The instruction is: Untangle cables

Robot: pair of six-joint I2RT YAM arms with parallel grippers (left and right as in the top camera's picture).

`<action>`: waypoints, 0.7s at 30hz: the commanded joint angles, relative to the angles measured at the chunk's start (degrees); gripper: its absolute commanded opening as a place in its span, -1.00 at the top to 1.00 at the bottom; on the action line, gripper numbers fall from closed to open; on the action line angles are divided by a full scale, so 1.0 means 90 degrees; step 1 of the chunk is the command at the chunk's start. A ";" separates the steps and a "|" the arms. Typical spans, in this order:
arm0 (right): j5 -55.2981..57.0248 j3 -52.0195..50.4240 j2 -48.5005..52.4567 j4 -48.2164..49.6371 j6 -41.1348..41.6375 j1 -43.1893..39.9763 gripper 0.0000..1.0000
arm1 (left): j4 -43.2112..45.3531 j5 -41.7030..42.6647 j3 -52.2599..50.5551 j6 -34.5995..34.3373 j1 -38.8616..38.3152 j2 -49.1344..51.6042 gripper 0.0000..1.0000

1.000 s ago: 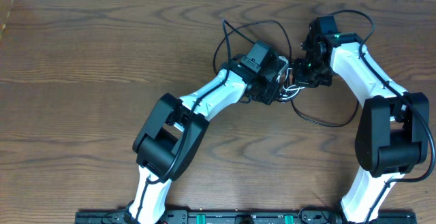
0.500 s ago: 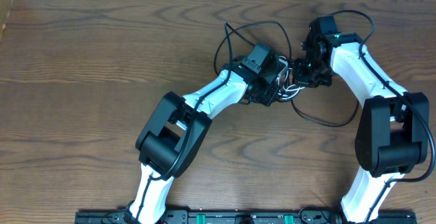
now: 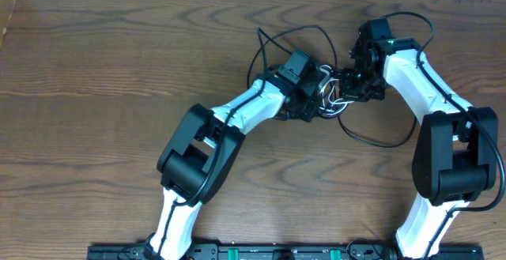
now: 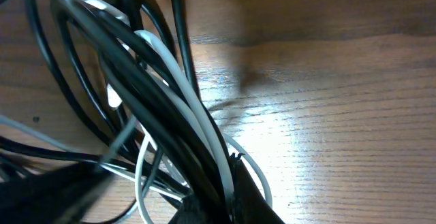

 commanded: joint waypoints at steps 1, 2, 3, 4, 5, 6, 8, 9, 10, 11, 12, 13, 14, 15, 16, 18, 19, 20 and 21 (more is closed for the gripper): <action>0.0058 -0.0024 -0.0063 -0.0017 -0.0080 0.0022 0.97 | -0.0175 -0.0063 -0.0012 -0.0284 0.0367 -0.0806 0.85; 0.0087 -0.0024 -0.0063 -0.0017 -0.0080 0.0022 0.97 | -0.0243 -0.0061 -0.0012 -0.0328 0.0442 -0.1001 0.85; 0.0087 -0.0027 -0.0063 -0.0017 -0.0083 0.0022 0.98 | -0.0313 -0.0063 -0.0012 -0.0381 0.0520 -0.1202 0.85; 0.0087 -0.0027 -0.0063 -0.0015 -0.0080 0.0022 0.97 | -0.0376 -0.0061 -0.0012 -0.0442 0.0593 -0.1428 0.85; 0.0090 -0.0029 -0.0063 -0.0007 -0.0080 0.0022 0.98 | -0.0432 -0.0049 -0.0012 -0.0508 0.0665 -0.1661 0.85; 0.0095 -0.0032 -0.0063 0.0000 -0.0080 0.0022 0.98 | -0.0471 -0.0036 -0.0010 -0.0566 0.0736 -0.1909 0.85; 0.0136 -0.0032 -0.0063 0.0012 -0.0078 0.0019 0.98 | -0.0512 0.0012 -0.0010 -0.0614 0.0857 -0.2470 0.85; 0.0138 -0.0032 -0.0063 0.0022 -0.0078 0.0019 0.97 | -0.0510 0.0012 -0.0010 -0.0614 0.0906 -0.2720 0.85; 0.0138 -0.0032 -0.0063 0.0032 -0.0078 0.0019 0.98 | -0.0505 0.0007 -0.0010 -0.0614 0.0947 -0.2980 0.85; 0.0138 -0.0032 -0.0063 0.0034 -0.0078 0.0019 0.97 | -0.0483 0.0007 -0.0010 -0.0614 0.0988 -0.3220 0.85; 0.0138 -0.0034 -0.0063 0.0034 -0.0078 0.0022 0.98 | -0.0459 0.0007 -0.0010 -0.0614 0.1032 -0.3461 0.85; 0.0138 -0.0036 -0.0063 0.0034 -0.0075 0.0019 0.98 | -0.0427 0.0007 -0.0007 -0.0614 0.1086 -0.3672 0.85; 0.0138 -0.0044 -0.0063 0.0036 -0.0075 0.0022 0.98 | -0.0396 0.0005 -0.0007 -0.0614 0.1146 -0.3876 0.84; 0.0136 -0.0053 -0.0063 0.0034 -0.0075 0.0022 0.98 | -0.0357 0.0007 -0.0007 -0.0617 0.1219 -0.4048 0.85; 0.0136 -0.0061 -0.0063 0.0034 -0.0075 0.0019 0.98 | -0.0316 0.0007 -0.0007 -0.0619 0.1299 -0.4209 0.85; 0.0141 -0.0085 -0.0063 0.0039 -0.0075 0.0015 0.98 | -0.0260 0.0007 -0.0007 -0.0624 0.1511 -0.4503 0.85; 0.0151 -0.0100 -0.0063 0.0041 -0.0075 0.0015 0.98 | -0.0233 0.0005 -0.0007 -0.0665 0.1622 -0.4612 0.85; 0.0168 -0.0109 -0.0063 0.0034 -0.0075 0.0015 0.97 | -0.0211 0.0005 -0.0007 -0.0673 0.1746 -0.4711 0.85; 0.0180 -0.0131 -0.0063 0.0034 -0.0078 0.0015 0.98 | -0.0197 0.0005 -0.0007 -0.0690 0.1863 -0.4792 0.85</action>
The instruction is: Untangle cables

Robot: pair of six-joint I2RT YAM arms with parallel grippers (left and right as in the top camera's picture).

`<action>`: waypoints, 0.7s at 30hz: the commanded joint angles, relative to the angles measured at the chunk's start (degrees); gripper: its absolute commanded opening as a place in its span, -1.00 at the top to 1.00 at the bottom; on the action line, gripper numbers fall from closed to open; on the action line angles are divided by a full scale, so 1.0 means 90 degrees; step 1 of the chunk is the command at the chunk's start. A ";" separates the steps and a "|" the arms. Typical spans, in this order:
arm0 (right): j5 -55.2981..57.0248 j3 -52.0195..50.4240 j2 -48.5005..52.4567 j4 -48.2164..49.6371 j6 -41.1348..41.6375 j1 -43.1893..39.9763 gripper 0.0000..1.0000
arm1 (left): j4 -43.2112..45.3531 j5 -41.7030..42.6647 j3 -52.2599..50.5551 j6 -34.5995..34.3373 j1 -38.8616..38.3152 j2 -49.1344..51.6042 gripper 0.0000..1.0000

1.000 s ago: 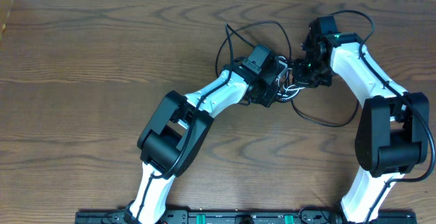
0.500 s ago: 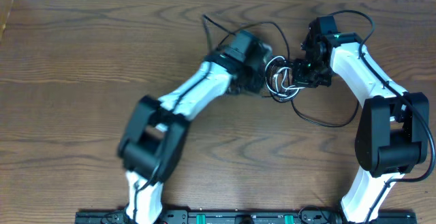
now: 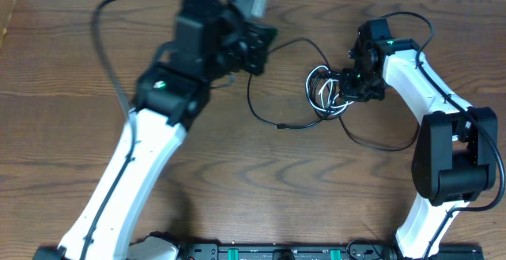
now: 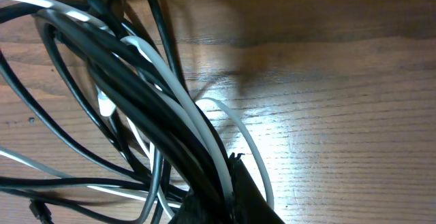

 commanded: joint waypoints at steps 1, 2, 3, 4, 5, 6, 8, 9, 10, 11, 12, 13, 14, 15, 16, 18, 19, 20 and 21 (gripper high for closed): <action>0.0114 -0.0134 -0.0061 -0.0002 -0.0032 -0.0002 0.98 | 0.0017 -0.0007 0.0002 -0.0097 0.0413 -0.0199 0.85; 0.0114 -0.0155 -0.0061 -0.0005 -0.0029 -0.0002 0.97 | -0.0010 -0.0007 0.0002 -0.0109 0.0500 -0.0236 0.85; 0.0114 -0.0175 -0.0061 -0.0005 -0.0029 -0.0002 0.98 | -0.0068 -0.0005 0.0002 -0.0124 0.0578 -0.0238 0.85; 0.0114 -0.0199 -0.0061 0.0000 -0.0029 0.0000 0.99 | -0.0148 -0.0005 0.0000 -0.0131 0.0605 -0.0223 0.85; 0.0112 -0.0216 -0.0061 0.0005 -0.0032 0.0000 0.98 | -0.0233 -0.0005 0.0000 -0.0129 0.0602 -0.0182 0.85; 0.0112 -0.0226 -0.0061 0.0005 -0.0032 0.0000 0.98 | -0.0333 -0.0005 0.0000 -0.0126 0.0585 -0.0126 0.85; 0.0112 -0.0228 -0.0061 -0.0005 -0.0032 0.0000 0.98 | -0.0512 -0.0002 0.0000 -0.0051 0.0517 0.0039 0.77; 0.0092 -0.0231 -0.0061 -0.0007 -0.0032 0.0000 0.98 | -0.0585 -0.0005 0.0000 0.0010 0.0474 0.0163 0.70; 0.0000 -0.0231 -0.0061 -0.0002 -0.0034 -0.0002 0.98 | -0.0622 -0.0007 0.0000 0.0032 0.0440 0.0277 0.66; -0.0102 -0.0228 -0.0061 0.0019 -0.0039 -0.0002 0.98 | -0.0634 -0.0005 0.0000 0.0049 0.0410 0.0403 0.56; -0.0270 -0.0216 -0.0063 0.0034 -0.0153 -0.0002 0.98 | -0.0634 -0.0005 0.0000 0.0051 0.0376 0.0549 0.47; -0.0466 -0.0197 -0.0073 0.0041 -0.0316 -0.0002 0.98 | -0.0629 -0.0005 0.0000 0.0049 0.0362 0.0644 0.42; -0.0716 -0.0153 -0.0080 0.0015 -0.0527 -0.0002 0.97 | -0.0624 -0.0007 0.0000 0.0051 0.0345 0.0748 0.35; -0.0906 -0.0083 -0.0114 -0.0063 -0.0641 -0.0005 0.90 | -0.0619 -0.0007 0.0000 0.0049 0.0333 0.0848 0.31; -0.0998 -0.0002 -0.0148 -0.0141 -0.0685 -0.0010 0.84 | -0.0614 -0.0002 0.0000 0.0046 0.0330 0.0940 0.29; -0.1039 0.0177 -0.0311 -0.0306 -0.0687 -0.0034 0.67 | -0.0614 -0.0007 0.0000 0.0051 0.0316 0.1103 0.21; -0.1059 0.0262 -0.0410 -0.0369 -0.0690 -0.0044 0.47 | -0.0602 -0.0007 0.0000 0.0051 0.0306 0.1197 0.18; -0.1066 0.0350 -0.0508 -0.0418 -0.0687 -0.0044 0.33 | -0.0576 -0.0007 0.0000 0.0051 0.0299 0.1280 0.16; -0.1071 0.0444 -0.0617 -0.0466 -0.0687 -0.0044 0.17 | -0.0549 -0.0007 0.0000 0.0051 0.0289 0.1360 0.14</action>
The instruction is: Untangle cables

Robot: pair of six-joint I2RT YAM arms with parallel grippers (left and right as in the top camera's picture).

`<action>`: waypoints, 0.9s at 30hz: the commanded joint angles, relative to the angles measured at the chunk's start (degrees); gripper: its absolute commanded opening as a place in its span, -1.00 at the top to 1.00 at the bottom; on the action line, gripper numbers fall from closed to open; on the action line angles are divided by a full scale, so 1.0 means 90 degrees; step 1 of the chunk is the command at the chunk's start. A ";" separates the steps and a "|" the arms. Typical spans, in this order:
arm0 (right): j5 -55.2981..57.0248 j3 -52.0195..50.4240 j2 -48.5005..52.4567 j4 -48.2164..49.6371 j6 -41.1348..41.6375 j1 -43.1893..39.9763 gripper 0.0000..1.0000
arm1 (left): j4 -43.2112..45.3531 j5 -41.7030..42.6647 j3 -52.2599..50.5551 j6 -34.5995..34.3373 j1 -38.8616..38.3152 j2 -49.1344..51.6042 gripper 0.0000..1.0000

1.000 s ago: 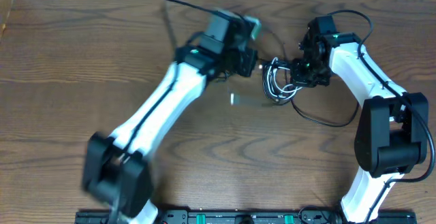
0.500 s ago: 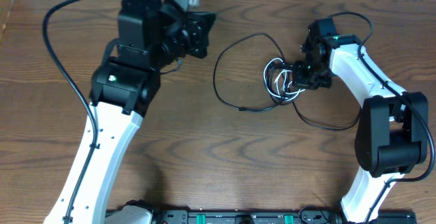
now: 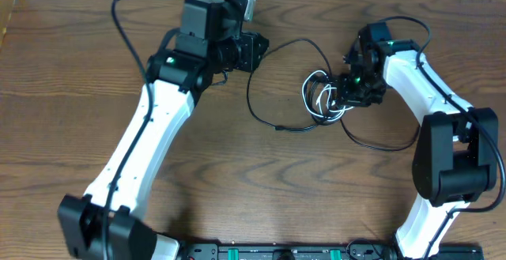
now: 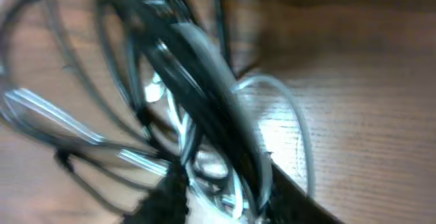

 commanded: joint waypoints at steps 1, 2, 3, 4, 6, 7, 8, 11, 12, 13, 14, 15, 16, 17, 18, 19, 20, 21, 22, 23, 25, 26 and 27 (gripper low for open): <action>-0.0306 0.0491 -0.0619 -0.0083 -0.0202 -0.0032 0.06 | 0.0068 0.0010 0.0000 0.0032 -0.0041 0.0206 0.11; -0.0301 0.0578 -0.0738 -0.0097 -0.0199 -0.0032 -0.07 | 0.0078 0.0010 0.0000 0.0032 -0.0053 0.0291 0.10; -0.0299 0.0636 -0.0826 -0.0092 -0.0197 -0.0029 -0.14 | 0.0092 0.0010 0.0000 0.0032 -0.0053 0.0364 0.10; -0.0291 0.0680 -0.0906 -0.0078 -0.0197 -0.0019 -0.18 | 0.0100 0.0007 0.0000 0.0032 -0.0053 0.0444 0.11; -0.0289 0.0709 -0.1001 0.0027 -0.0131 -0.0015 -0.19 | 0.0136 0.0007 0.0000 0.0029 -0.0051 0.0561 0.11; -0.0291 0.0709 -0.1003 0.0075 -0.0078 -0.0015 -0.15 | 0.0160 0.0005 0.0000 0.0029 -0.0051 0.0593 0.10; -0.0291 0.0707 -0.0998 0.0107 -0.0010 -0.0012 -0.11 | 0.0175 -0.0012 0.0000 0.0032 -0.0051 0.0612 0.10; -0.0282 0.0670 -0.0889 0.0175 0.0010 0.0063 0.04 | 0.0240 -0.0163 0.0000 0.0024 -0.0051 0.0614 0.10; -0.0262 0.0656 -0.0862 0.0189 -0.0010 0.0092 0.12 | 0.0260 -0.0226 0.0000 0.0000 -0.0046 0.0614 0.10; -0.0262 0.0641 -0.0816 0.0216 -0.0102 0.0151 0.19 | 0.0260 -0.0284 0.0000 -0.0024 -0.0034 0.0614 0.10; -0.0231 0.0629 -0.0780 0.0228 -0.0182 0.0202 0.25 | 0.0260 -0.0282 0.0000 -0.0022 -0.0017 0.0614 0.10; -0.0124 0.0624 -0.0726 0.0240 -0.0226 0.0255 0.34 | 0.0257 -0.0282 0.0000 -0.0022 -0.0005 0.0614 0.10; 0.0010 0.0622 -0.0685 0.0240 -0.0260 0.0308 0.50 | 0.0245 -0.0279 0.0000 -0.0022 0.0019 0.0614 0.10; 0.0138 0.0619 -0.0624 0.0245 -0.0323 0.0352 0.61 | 0.0231 -0.0282 0.0000 -0.0022 0.0041 0.0614 0.10; 0.0272 0.0617 -0.0578 0.0243 -0.0367 0.0391 0.64 | 0.0216 -0.0282 0.0000 -0.0022 0.0058 0.0614 0.10; 0.0364 0.0617 -0.0498 0.0248 -0.0464 0.0427 0.65 | 0.0202 -0.0282 0.0000 -0.0022 0.0075 0.0614 0.10; 0.0420 0.0617 -0.0452 0.0255 -0.0551 0.0447 0.66 | 0.0185 -0.0282 0.0000 -0.0019 0.0090 0.0614 0.10; 0.0464 0.0617 -0.0369 0.0265 -0.0646 0.0464 0.66 | 0.0180 -0.0282 0.0000 -0.0017 0.0107 0.0614 0.10; 0.0522 0.0617 -0.0311 0.0267 -0.0719 0.0469 0.67 | 0.0177 -0.0284 0.0000 -0.0017 0.0107 0.0614 0.10; 0.0653 0.0617 -0.0226 0.0267 -0.0760 0.0483 0.66 | 0.0177 -0.0284 0.0000 -0.0017 0.0121 0.0614 0.10; 0.0935 0.0617 -0.0080 0.0265 -0.0767 0.0486 0.66 | 0.0168 -0.0284 0.0000 -0.0017 0.0131 0.0614 0.09; 0.1059 0.0617 -0.0012 0.0265 -0.0767 0.0486 0.67 | 0.0163 -0.0284 0.0000 -0.0017 0.0136 0.0614 0.10; 0.1127 0.0617 0.0044 0.0267 -0.0770 0.0486 0.67 | 0.0151 -0.0284 0.0000 -0.0017 0.0136 0.0614 0.09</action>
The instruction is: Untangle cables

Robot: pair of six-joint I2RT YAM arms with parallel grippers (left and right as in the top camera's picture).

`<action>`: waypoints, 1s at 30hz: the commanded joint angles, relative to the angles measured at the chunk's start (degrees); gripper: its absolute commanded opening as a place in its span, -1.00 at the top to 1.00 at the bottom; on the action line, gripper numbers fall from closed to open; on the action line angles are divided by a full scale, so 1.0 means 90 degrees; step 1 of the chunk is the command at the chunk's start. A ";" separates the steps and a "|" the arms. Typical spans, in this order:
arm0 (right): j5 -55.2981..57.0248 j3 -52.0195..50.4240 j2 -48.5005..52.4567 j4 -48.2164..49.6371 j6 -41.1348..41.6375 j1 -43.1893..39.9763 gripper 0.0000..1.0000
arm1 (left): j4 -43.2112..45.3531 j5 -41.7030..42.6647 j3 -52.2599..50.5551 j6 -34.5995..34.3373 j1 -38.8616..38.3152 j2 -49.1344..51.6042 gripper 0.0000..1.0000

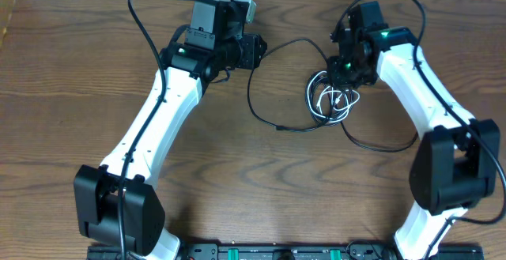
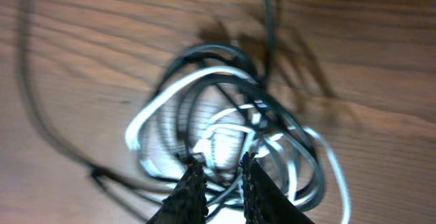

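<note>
A tangle of white and black cables [image 1: 330,100] lies on the wooden table right of centre. My right gripper [image 1: 341,69] hovers just above its far side. In the right wrist view the tangle [image 2: 225,125] lies below that gripper [image 2: 218,161], whose fingers stand apart with nothing between them. My left gripper [image 1: 257,52] is at the far middle, shut on a black cable [image 1: 250,94]. This cable loops down to a plug end [image 1: 278,126] and also arcs right into the tangle.
Another black cable [image 1: 371,144] trails from the tangle toward the near right, under my right arm. The left arm's own lead [image 1: 138,23] arches over its far side. The table's back edge runs close behind both grippers.
My right gripper was down in the tangle, shut on a bundle of strands. Now it is open and higher, toward the far side, with the tangle left on the table. The left gripper has barely moved.
Both grippers were together at the tangle, the right one shut on a bundle. Then the left gripper was at the far left-centre with a black cable drawn out behind it. It stayed there holding that cable. The right gripper has now let go and stands above the tangle.
</note>
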 commanded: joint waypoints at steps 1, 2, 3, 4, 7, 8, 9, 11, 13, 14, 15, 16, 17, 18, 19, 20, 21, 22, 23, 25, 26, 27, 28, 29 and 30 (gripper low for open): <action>0.0551 -0.0053 0.0238 -0.0002 -0.0231 0.0007 0.66 | -0.0041 -0.0068 0.0000 -0.0012 0.0032 -0.0012 0.09; 0.0568 -0.0053 0.0270 -0.0002 -0.0277 0.0007 0.66 | -0.0053 -0.0066 0.0000 -0.0012 0.0032 -0.0012 0.09; 0.0573 -0.0053 0.0308 0.0005 -0.0338 0.0007 0.65 | -0.0066 -0.0070 0.0000 -0.0010 0.0034 -0.0012 0.09; 0.0568 -0.0056 0.0355 0.0019 -0.0389 0.0007 0.65 | -0.0087 -0.0087 0.0000 -0.0012 0.0034 -0.0012 0.10; 0.0568 -0.0066 0.0447 0.0068 -0.0457 0.0007 0.61 | -0.0114 -0.0117 0.0000 -0.0012 0.0034 -0.0012 0.09; 0.0568 -0.0066 0.0476 0.0075 -0.0457 0.0010 0.60 | -0.0124 -0.0114 0.0000 -0.0012 0.0032 -0.0012 0.10; 0.0568 -0.0066 0.0525 0.0080 -0.0457 0.0010 0.60 | -0.0138 -0.0114 0.0000 -0.0012 0.0032 -0.0012 0.09; 0.0568 -0.0068 0.0610 0.0075 -0.0457 0.0010 0.60 | -0.0163 -0.0112 0.0000 -0.0012 0.0032 -0.0012 0.09; 0.0563 -0.0070 0.0697 0.0073 -0.0454 0.0007 0.62 | -0.0185 -0.0114 0.0000 -0.0012 0.0032 -0.0012 0.10; 0.0563 -0.0070 0.0755 0.0073 -0.0454 0.0010 0.62 | -0.0187 -0.0114 0.0000 -0.0012 0.0032 -0.0010 0.10; 0.0559 -0.0070 0.0784 0.0068 -0.0454 0.0010 0.62 | -0.0187 -0.0114 0.0000 -0.0012 0.0032 -0.0010 0.09; 0.0559 -0.0073 0.0828 0.0068 -0.0454 0.0015 0.63 | -0.0187 -0.0114 0.0000 -0.0012 0.0032 -0.0010 0.10; 0.0559 -0.0073 0.0869 0.0066 -0.0454 0.0024 0.63 | -0.0185 -0.0114 0.0000 -0.0012 0.0032 -0.0010 0.10; 0.0561 -0.0078 0.0906 0.0066 -0.0454 0.0041 0.63 | -0.0185 -0.0114 0.0000 -0.0012 0.0032 -0.0010 0.09; 0.0561 -0.0078 0.0959 0.0070 -0.0454 0.0058 0.64 | -0.0185 -0.0114 0.0000 -0.0012 0.0032 -0.0010 0.09; 0.0563 -0.0078 0.0991 0.0070 -0.0454 0.0080 0.66 | -0.0185 -0.0114 0.0000 -0.0012 0.0032 -0.0010 0.10; 0.0566 -0.0078 0.1030 0.0075 -0.0454 0.0102 0.69 | -0.0187 -0.0114 0.0000 -0.0012 0.0032 -0.0010 0.09; 0.0566 -0.0078 0.1071 0.0092 -0.0454 0.0126 0.71 | -0.0192 -0.0112 0.0000 -0.0012 0.0032 -0.0010 0.10; 0.0566 -0.0078 0.1083 0.0104 -0.0452 0.0136 0.74 | -0.0197 -0.0112 0.0000 -0.0012 0.0032 -0.0010 0.09; 0.0571 -0.0078 0.1090 0.0136 -0.0415 0.0148 0.78 | -0.0211 -0.0114 0.0000 -0.0012 0.0032 -0.0010 0.10; 0.0571 -0.0078 0.1090 0.0148 -0.0401 0.0151 0.78 | -0.0214 -0.0112 0.0000 -0.0012 0.0032 -0.0010 0.10; 0.0571 -0.0078 0.1090 0.0165 -0.0401 0.0151 0.78 | -0.0216 -0.0114 0.0000 -0.0012 0.0032 -0.0010 0.10; 0.0576 -0.0078 0.1090 0.0165 -0.0403 0.0151 0.77 | -0.0214 -0.0112 0.0000 -0.0012 0.0032 -0.0010 0.09; 0.0602 -0.0078 0.1090 0.0168 -0.0406 0.0151 0.74 | -0.0214 -0.0112 0.0000 -0.0012 0.0032 -0.0010 0.09; 0.0646 -0.0078 0.1095 0.0168 -0.0408 0.0151 0.70 | -0.0214 -0.0114 0.0000 -0.0012 0.0032 -0.0010 0.10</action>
